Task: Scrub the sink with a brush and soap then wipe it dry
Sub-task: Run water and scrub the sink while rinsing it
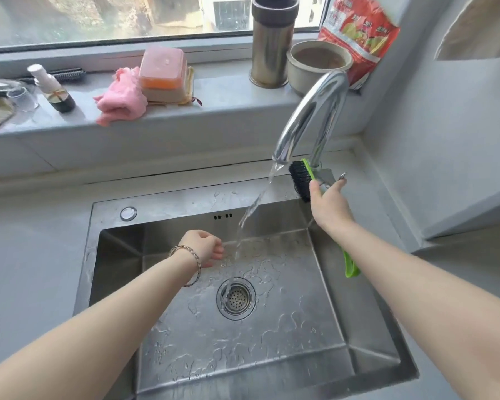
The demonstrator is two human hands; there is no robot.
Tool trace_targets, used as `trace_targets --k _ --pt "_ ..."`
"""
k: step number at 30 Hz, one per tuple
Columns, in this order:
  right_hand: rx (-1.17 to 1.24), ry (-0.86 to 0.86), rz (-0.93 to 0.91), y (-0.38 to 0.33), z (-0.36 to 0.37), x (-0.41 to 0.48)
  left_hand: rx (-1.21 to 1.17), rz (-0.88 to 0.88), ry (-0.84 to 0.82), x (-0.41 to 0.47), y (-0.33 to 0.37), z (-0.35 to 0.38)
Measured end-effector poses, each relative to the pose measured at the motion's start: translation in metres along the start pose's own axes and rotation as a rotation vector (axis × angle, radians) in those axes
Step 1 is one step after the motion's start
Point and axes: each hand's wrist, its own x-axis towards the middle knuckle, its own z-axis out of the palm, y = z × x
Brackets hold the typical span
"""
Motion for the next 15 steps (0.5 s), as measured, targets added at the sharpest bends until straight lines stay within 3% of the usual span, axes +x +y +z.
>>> trace_targets --k 3,7,11,15 --pt "-0.088 -0.019 -0.002 0.005 -0.001 -0.002 0.002 0.012 0.015 0.003 0.002 -0.003" --pt "-0.470 -0.126 -0.104 0.028 0.010 -0.024 0.099 0.042 0.060 0.000 -0.011 -0.008" --pt "-0.651 -0.307 0.035 0.051 0.021 -0.050 0.219 0.021 0.108 -0.005 -0.031 -0.019" --pt "-0.589 -0.106 -0.218 0.061 0.035 -0.085 0.441 -0.014 0.162 -0.018 -0.046 -0.031"
